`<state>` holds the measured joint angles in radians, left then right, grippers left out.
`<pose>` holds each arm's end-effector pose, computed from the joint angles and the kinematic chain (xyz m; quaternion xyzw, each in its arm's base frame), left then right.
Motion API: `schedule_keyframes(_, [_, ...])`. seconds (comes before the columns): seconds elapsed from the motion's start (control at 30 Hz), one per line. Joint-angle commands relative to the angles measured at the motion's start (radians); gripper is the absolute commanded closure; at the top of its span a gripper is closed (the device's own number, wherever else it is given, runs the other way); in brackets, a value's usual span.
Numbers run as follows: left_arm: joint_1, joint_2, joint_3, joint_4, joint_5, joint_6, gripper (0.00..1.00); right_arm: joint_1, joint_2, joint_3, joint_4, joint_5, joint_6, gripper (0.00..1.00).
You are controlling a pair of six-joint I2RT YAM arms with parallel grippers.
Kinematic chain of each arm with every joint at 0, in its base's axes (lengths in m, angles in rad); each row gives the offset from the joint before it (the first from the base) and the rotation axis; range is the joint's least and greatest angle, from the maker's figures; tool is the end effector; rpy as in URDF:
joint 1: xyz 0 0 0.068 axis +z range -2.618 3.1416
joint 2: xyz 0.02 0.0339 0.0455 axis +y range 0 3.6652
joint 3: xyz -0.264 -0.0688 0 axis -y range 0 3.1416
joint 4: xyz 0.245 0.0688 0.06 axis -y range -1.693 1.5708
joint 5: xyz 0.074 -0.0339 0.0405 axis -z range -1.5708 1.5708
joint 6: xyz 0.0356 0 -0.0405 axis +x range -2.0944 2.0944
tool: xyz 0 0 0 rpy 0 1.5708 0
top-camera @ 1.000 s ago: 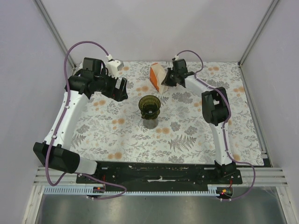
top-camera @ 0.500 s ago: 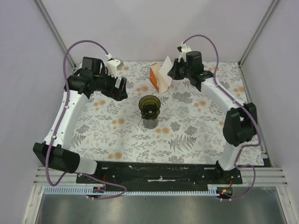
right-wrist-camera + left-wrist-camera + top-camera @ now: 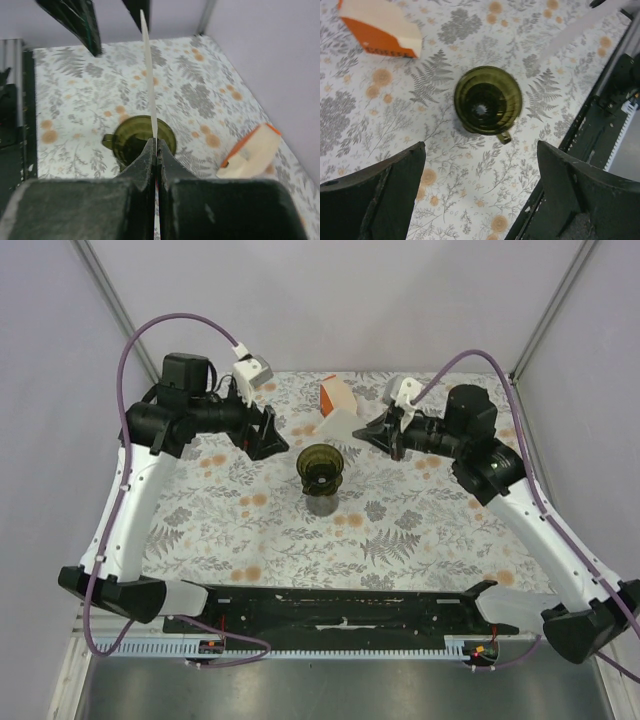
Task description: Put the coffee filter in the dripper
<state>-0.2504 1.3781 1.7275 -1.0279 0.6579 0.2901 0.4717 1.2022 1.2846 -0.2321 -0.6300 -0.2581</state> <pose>0.2452 -0.0852 0.4487 0.3623 0.7855 -0.2833 0.4141 0.2272 0.1394 0.4244 -0.4460 0.6011 0.2996 0.5916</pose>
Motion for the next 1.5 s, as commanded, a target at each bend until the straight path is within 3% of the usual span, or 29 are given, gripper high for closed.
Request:
schedule_keyframes(0.0, [-0.189,-0.070,0.049,-0.057,0.002,0.118,0.03,0.048,-0.069,0.004,-0.035,-0.207,-0.122,1.00])
schedule_keyframes(0.1, [-0.315,-0.094,0.052,-0.055,-0.077,0.152,0.03,0.090,-0.063,0.038,-0.084,-0.212,-0.132,1.00])
schedule_keyframes(0.37, [-0.362,-0.094,0.089,-0.044,-0.057,0.162,0.03,0.139,-0.053,0.050,-0.107,-0.263,-0.148,1.00])
schedule_keyframes(0.43, [-0.380,-0.083,0.078,-0.032,-0.093,0.161,0.07,0.145,-0.046,0.061,-0.108,-0.284,-0.148,1.00])
schedule_keyframes(0.57, [-0.398,-0.074,0.070,-0.024,-0.086,0.164,0.34,0.156,-0.039,0.067,-0.107,-0.298,-0.151,1.00])
schedule_keyframes(0.77, [-0.403,-0.076,0.017,0.025,0.000,0.107,0.97,0.156,-0.026,0.073,-0.104,-0.272,-0.142,1.00])
schedule_keyframes(0.87, [-0.403,-0.082,0.004,0.057,-0.032,0.078,0.98,0.156,-0.016,0.079,-0.099,-0.211,-0.121,0.99])
schedule_keyframes(0.97, [-0.403,-0.083,0.015,0.066,-0.125,0.043,0.98,0.156,-0.009,0.090,-0.096,-0.050,-0.058,0.51])
schedule_keyframes(1.0, [-0.403,-0.080,0.030,0.051,-0.165,0.040,0.98,0.154,-0.012,0.094,-0.096,0.011,-0.026,0.41])
schedule_keyframes(1.07, [-0.403,-0.071,0.066,0.011,-0.277,0.059,0.98,0.154,-0.024,0.101,-0.098,0.094,0.026,0.30])
schedule_keyframes(1.3, [-0.406,-0.123,0.119,0.031,-0.719,0.340,0.98,0.154,-0.078,0.098,-0.040,0.159,0.328,0.24])
schedule_keyframes(1.4, [-0.414,-0.209,0.040,0.168,-0.837,0.498,0.98,0.156,-0.079,0.099,0.000,0.136,0.474,0.24])
schedule_keyframes(1.47, [-0.426,-0.327,-0.121,0.343,-0.880,0.648,0.98,0.154,-0.084,0.088,0.058,0.104,0.586,0.26])
